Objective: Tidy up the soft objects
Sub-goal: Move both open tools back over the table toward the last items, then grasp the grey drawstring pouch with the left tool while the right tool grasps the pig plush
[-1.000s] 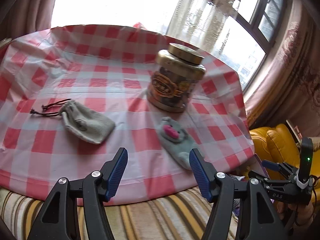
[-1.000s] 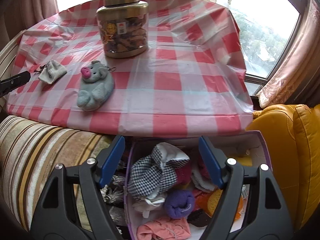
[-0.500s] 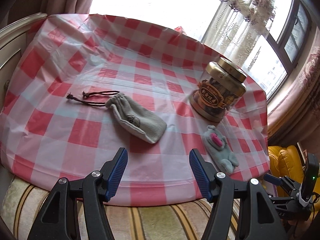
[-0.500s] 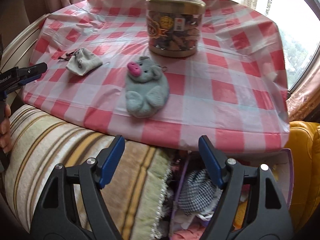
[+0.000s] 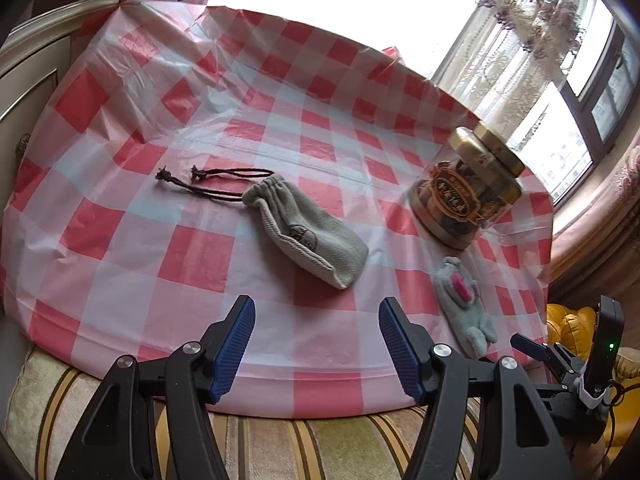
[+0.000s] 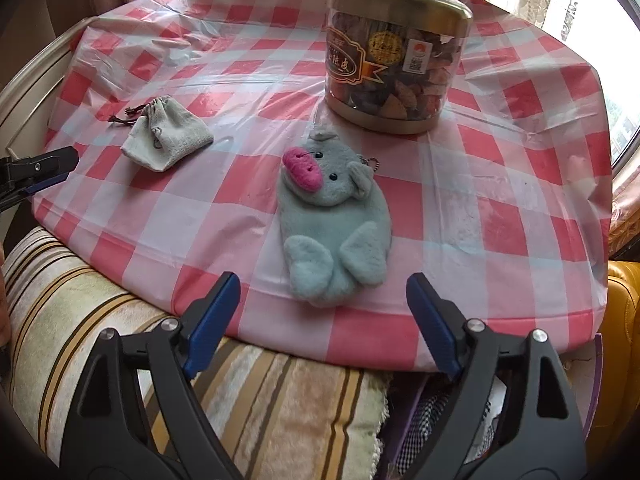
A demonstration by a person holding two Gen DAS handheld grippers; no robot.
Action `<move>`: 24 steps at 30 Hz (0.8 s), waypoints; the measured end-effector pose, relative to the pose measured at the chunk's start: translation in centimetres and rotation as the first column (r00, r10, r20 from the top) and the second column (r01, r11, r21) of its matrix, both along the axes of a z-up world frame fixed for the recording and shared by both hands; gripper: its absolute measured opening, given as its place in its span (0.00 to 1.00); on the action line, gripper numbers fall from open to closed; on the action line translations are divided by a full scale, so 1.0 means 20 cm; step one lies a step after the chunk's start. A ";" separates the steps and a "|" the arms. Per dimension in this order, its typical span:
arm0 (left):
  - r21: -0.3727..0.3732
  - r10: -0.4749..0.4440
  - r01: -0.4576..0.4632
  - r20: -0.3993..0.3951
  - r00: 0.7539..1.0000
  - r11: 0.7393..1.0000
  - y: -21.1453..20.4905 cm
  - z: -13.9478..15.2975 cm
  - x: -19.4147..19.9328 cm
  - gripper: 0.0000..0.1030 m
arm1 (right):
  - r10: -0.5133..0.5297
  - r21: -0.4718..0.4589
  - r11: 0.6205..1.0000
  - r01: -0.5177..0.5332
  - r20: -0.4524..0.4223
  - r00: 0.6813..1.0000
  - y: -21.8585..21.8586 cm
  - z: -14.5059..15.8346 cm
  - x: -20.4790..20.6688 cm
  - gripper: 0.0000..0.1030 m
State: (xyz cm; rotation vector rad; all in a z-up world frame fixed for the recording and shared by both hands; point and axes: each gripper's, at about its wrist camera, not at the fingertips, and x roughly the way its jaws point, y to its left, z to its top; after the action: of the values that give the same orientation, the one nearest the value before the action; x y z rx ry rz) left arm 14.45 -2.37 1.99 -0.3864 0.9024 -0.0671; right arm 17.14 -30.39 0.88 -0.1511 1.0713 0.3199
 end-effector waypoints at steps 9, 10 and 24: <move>-0.046 0.066 -0.072 -0.128 0.990 0.996 0.08 -0.12 0.19 0.71 | 0.002 -0.028 1.000 -0.002 -0.009 1.000 0.05 -0.06 0.10 0.85; -0.053 0.073 -0.081 -0.141 0.987 0.995 0.09 -0.14 0.22 0.73 | -0.001 -0.027 1.000 0.000 -0.012 1.000 0.05 -0.07 0.11 0.85; 0.147 0.113 -0.084 -0.196 0.974 0.986 -0.06 -0.27 0.63 0.83 | -0.002 -0.021 1.000 0.001 -0.040 0.999 0.06 -0.18 0.27 0.85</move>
State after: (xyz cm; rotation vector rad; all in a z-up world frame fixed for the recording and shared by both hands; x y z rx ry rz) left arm 27.04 -3.63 -3.42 -0.3120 1.0825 0.1284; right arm 22.58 -29.15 -2.64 -0.1635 1.1146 0.3116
